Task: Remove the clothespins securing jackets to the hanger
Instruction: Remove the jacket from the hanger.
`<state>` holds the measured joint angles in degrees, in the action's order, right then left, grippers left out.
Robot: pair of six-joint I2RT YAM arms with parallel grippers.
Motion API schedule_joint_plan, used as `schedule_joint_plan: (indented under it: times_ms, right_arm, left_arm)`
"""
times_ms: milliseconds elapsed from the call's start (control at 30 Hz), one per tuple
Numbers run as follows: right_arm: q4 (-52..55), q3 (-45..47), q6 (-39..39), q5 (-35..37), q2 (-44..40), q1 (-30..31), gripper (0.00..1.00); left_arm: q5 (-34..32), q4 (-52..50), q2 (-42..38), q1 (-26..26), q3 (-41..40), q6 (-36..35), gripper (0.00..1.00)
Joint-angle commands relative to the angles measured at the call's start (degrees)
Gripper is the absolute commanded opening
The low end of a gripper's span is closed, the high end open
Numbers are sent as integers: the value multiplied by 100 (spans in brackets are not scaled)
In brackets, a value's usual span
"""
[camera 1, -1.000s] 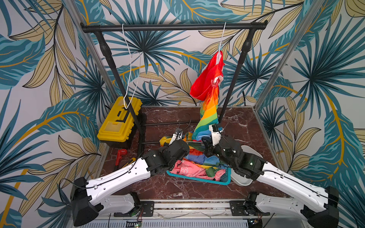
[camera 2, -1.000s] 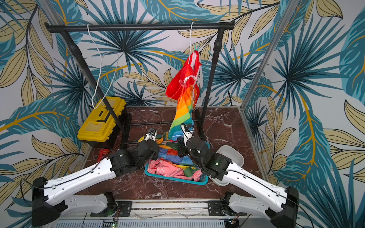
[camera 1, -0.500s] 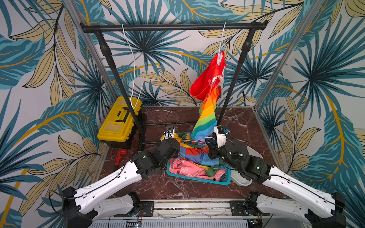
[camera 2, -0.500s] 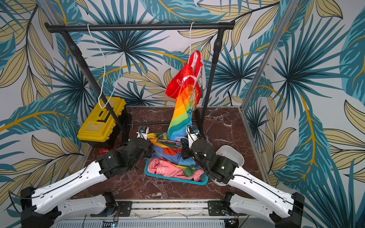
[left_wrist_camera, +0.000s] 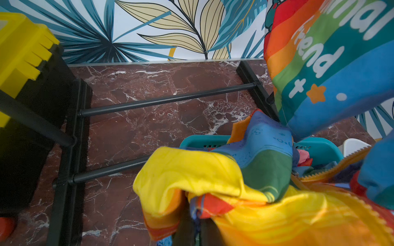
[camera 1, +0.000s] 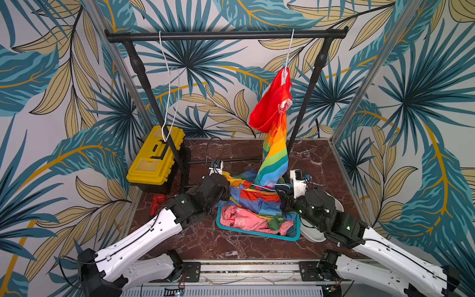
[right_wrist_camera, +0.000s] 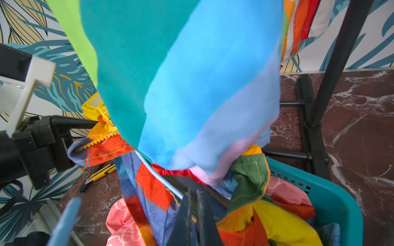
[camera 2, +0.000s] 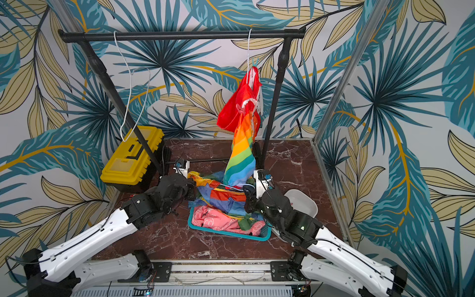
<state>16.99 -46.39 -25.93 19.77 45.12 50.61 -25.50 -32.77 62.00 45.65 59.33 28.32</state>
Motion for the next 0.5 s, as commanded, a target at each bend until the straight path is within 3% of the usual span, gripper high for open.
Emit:
schedule_joint_plan:
  times_ms: [0,200,333,367,433,467]
  right_arm:
    - [1468,304,27,820,-447,-174,0]
    - [1640,427,-27,797,-497,-184,0]
    - [1307,519,-37,643,-298,-191,0]
    - [1234,504,-35,642,-254,-192,0]
    - [1065,491,-10,664,-148,-192,0]
    - [999,484,7,647,-101,-195,0]
  left_arm:
    - [-1267,-432,14,-587,234,-41,0]
    - [-1071,-396,188,-873,514,-216,0]
    - [401,-344,318,-830,758,-406,0]
    - [518,-344,337,-749,774,-402,2]
    - [228,-344,319,-423,729,-517,18]
    - [59,-344,285,-299,675,-579,20]
